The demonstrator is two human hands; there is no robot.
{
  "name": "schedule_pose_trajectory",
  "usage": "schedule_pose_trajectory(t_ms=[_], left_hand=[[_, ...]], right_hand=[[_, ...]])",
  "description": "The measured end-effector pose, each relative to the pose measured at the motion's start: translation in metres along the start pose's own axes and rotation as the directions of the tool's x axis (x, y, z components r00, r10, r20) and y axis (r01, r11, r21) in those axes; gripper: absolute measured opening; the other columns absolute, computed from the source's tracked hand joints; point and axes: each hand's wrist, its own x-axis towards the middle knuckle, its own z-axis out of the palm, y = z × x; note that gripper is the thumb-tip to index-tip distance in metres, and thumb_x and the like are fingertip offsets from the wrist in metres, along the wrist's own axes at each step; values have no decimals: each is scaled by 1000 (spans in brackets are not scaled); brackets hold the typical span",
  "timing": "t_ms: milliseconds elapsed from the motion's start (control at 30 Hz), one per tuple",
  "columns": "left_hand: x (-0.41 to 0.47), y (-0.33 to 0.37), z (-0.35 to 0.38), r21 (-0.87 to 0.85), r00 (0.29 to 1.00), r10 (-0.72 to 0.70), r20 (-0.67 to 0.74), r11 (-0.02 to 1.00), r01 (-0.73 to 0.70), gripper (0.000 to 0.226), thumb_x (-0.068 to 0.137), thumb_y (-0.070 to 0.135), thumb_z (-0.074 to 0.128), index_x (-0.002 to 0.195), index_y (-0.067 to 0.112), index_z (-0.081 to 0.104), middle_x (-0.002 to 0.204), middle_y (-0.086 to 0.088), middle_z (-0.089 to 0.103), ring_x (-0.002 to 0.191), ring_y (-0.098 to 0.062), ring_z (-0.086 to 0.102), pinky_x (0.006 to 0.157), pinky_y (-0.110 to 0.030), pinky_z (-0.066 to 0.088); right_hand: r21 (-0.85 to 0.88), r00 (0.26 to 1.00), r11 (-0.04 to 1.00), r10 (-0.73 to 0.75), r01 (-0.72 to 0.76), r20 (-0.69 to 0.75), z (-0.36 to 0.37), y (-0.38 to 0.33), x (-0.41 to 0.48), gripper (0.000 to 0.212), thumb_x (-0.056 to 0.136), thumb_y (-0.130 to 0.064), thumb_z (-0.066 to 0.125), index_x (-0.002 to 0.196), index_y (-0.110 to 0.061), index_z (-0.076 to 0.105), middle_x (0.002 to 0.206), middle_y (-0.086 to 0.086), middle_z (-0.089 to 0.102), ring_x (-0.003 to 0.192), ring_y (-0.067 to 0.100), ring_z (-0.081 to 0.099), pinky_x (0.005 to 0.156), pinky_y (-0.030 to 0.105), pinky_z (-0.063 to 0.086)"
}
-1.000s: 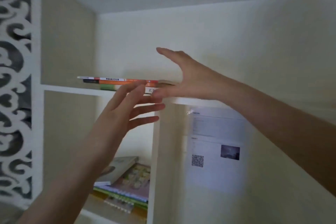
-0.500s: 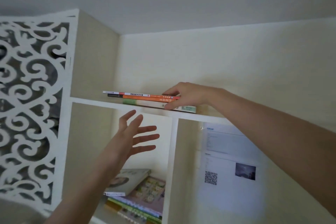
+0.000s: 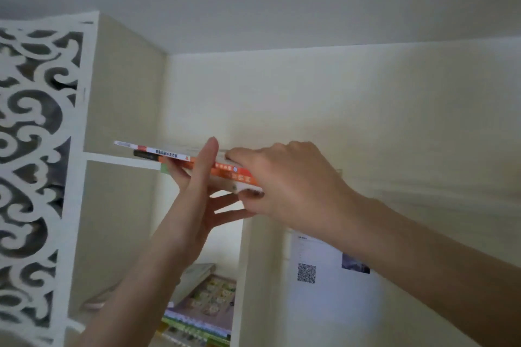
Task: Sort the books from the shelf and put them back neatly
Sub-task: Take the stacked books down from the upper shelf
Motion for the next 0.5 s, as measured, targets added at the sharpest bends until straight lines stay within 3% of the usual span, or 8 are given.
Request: schedule_pose_trajectory(t_ms=[33,100,167,233,300,400,467,500], left_hand=[[-3,-2,1,-24,1000,-3,17,1000,4,58,78,48,62,124,16,51,79,-2,73,72,-16,71,54,-32,56],[-11,-12,-1,-92,1000,-8,4,996,9,42,74,31,63,113,15,63,94,-3,74,82,-15,71,59,-30,59],[-25,-27,-10,-140,1000,-5,-18,990,2,63,65,25,75,126,15,59,115,-8,69,100,-22,68,74,-34,60],[-40,-35,-20,-145,999,-5,-54,989,-2,74,57,26,80,127,16,58,117,-10,69,98,-23,69,72,-33,59],[-55,-36,-31,-99,996,-23,-88,995,14,56,62,19,70,117,16,64,107,-10,72,85,-23,72,65,-33,60],[-81,-36,-46,-9,988,-46,-148,999,45,40,63,5,61,99,17,71,94,-11,75,70,-23,73,52,-30,58],[-97,-41,-55,42,986,-38,-160,998,45,58,55,12,79,111,20,68,97,-8,75,76,-21,73,53,-27,58],[-103,-43,-58,86,990,-24,-140,996,36,87,49,17,89,129,27,57,105,-4,73,84,-22,73,58,-30,59]], right_hand=[[-41,1000,999,14,-15,-25,0,-9,-10,32,72,-32,67,103,-30,63,78,-10,66,60,18,58,45,22,14],[-15,1000,1000,24,-24,5,3,-22,-28,42,69,-40,68,109,-28,65,90,-9,70,73,15,67,48,23,30],[112,993,994,3,-16,116,-1,-25,-41,53,70,-64,63,112,-31,64,101,-10,69,89,14,65,62,28,46],[350,979,931,32,-103,202,-17,-15,-40,58,66,-78,57,108,-40,67,102,-22,67,102,7,54,86,28,42],[603,957,759,90,-244,274,-17,12,-35,54,67,-79,52,112,-50,62,107,-35,57,111,2,36,102,21,23],[540,916,742,288,-398,280,11,37,-42,62,72,-69,59,130,-50,49,139,-14,35,131,11,25,113,34,17],[649,895,615,319,-447,313,35,25,-65,62,79,-51,66,135,-51,38,145,-9,24,140,10,14,116,43,18],[735,896,516,300,-440,327,44,13,-79,64,80,-46,67,134,-55,33,145,-18,20,142,7,11,116,47,22]])
